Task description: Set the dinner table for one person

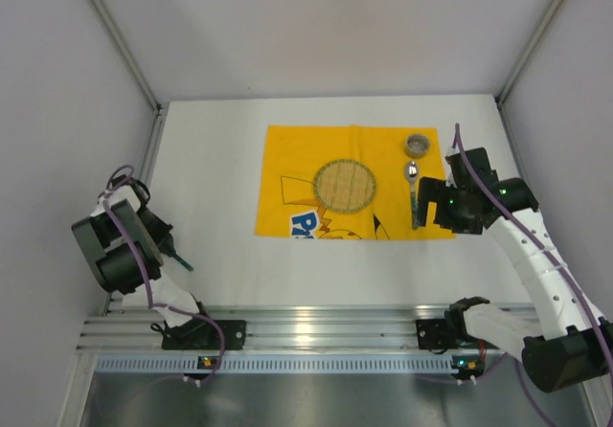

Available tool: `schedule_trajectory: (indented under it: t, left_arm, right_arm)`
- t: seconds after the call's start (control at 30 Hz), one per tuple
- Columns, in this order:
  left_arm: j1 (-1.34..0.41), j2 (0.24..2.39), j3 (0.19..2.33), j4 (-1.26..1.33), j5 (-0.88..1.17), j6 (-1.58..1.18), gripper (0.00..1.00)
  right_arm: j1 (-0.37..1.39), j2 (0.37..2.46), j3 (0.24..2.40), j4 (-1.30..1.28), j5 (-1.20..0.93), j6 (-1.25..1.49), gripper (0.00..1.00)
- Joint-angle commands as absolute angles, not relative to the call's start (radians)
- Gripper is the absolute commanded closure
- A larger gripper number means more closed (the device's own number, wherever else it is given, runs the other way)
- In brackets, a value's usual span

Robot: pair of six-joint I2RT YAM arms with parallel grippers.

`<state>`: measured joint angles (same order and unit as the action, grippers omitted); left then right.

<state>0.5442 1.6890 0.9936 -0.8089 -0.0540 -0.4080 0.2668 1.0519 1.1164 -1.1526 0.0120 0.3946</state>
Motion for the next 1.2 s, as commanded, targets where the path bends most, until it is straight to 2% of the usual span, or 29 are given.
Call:
schedule_trajectory:
  t: [0.0, 0.1, 0.23, 0.27, 0.43, 0.63, 0.83, 1.17]
  left_arm:
    - [0.560, 1.740, 0.983, -0.723, -0.114, -0.382, 1.00]
    - [0.535, 1.639, 0.999, -0.710, -0.066, -0.368, 1.00]
    - [0.375, 1.520, 1.116, -0.718, -0.103, -0.377, 1.00]
    - [0.279, 1.522, 1.155, -0.722, -0.113, -0.385, 1.00]
    - [-0.065, 1.678, 1.463, -0.764, -0.079, -0.429, 1.00]
    - [-0.348, 1.938, 1.747, -0.794, -0.047, -0.457, 1.00]
    - [-0.466, 2.133, 1.896, -0.850, -0.084, -0.526, 1.00]
    - [-0.479, 2.168, 1.845, -0.813, -0.089, -0.548, 1.00]
  right_arm:
    - [0.279, 1.037, 1.147, -1.169, 0.040, 0.402, 0.00]
    - [0.281, 1.034, 1.152, -1.172, 0.043, 0.410, 0.00]
    - [0.279, 1.029, 1.140, -1.169, 0.045, 0.423, 0.00]
    - [0.279, 1.029, 1.138, -1.166, 0.041, 0.423, 0.00]
    - [0.279, 1.011, 1.137, -1.169, 0.052, 0.436, 0.00]
    - [0.279, 0.971, 1.131, -1.187, 0.069, 0.451, 0.00]
    - [0.279, 0.927, 1.106, -1.201, 0.072, 0.466, 0.00]
    - [0.279, 0.914, 1.081, -1.203, 0.078, 0.462, 0.00]
